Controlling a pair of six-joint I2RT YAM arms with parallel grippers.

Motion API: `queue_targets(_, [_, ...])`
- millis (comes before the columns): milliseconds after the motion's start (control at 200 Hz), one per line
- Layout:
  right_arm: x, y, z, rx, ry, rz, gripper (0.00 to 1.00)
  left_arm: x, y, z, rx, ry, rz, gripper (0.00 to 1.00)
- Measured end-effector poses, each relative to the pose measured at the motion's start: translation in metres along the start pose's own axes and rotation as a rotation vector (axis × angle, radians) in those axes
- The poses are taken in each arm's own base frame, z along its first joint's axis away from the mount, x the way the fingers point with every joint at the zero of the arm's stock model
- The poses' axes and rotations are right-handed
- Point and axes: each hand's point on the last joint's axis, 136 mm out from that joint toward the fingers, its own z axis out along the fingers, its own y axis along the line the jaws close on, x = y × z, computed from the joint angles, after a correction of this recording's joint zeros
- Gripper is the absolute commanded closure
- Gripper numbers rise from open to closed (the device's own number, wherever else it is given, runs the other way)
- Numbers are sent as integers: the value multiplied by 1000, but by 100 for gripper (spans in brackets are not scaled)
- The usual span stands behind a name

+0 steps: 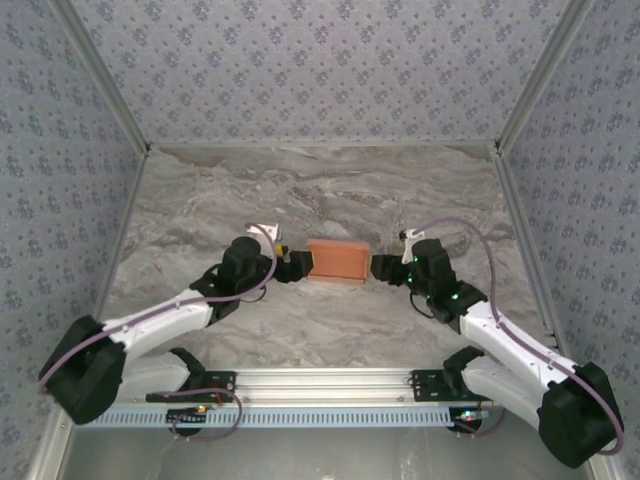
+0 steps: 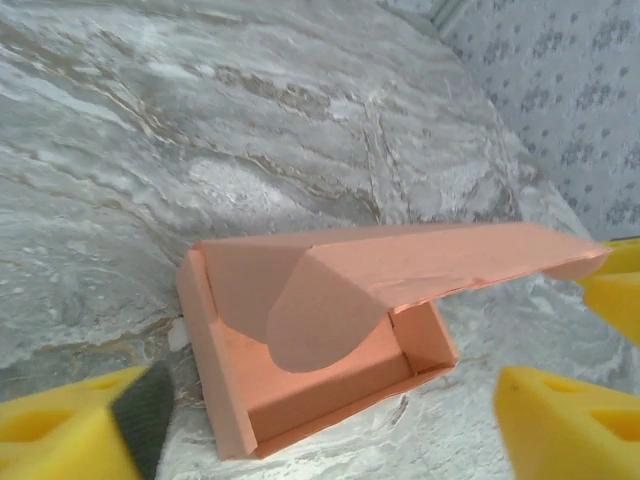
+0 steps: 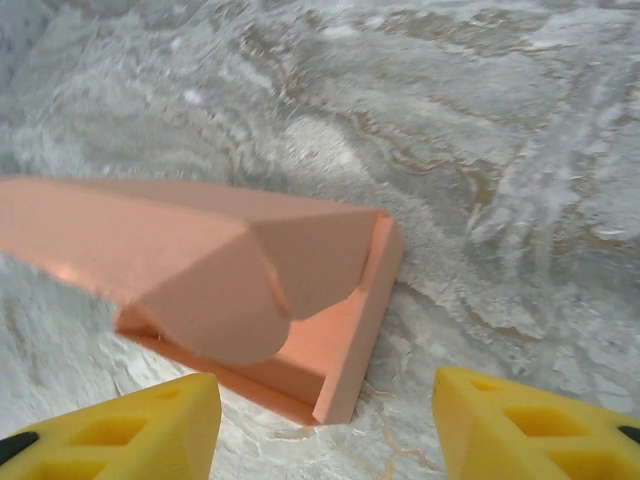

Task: Fold the paper box

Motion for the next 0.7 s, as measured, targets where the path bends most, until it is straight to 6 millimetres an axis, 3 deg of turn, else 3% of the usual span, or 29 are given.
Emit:
queue_targets(75, [-13,-3,-6,-3,2,94,39,-13,7,-12,-62,-13,-27,2])
queue_targets(245, [-35,2,-11,-20,48,316,30,-68,30,-27,-178,-80,-141,6])
queue_targets(380, [-55,9,9,-30,126,503,27,-87,32,-1,-178,-19,-247,7])
queue_targets(545, [-48,18,56,-58,293,689,28,-72,21,56,-99,174,-375,23])
queue_targets(700, [-25,25,77,-54,394,747,34,-28,20,83,-60,356,-480,33])
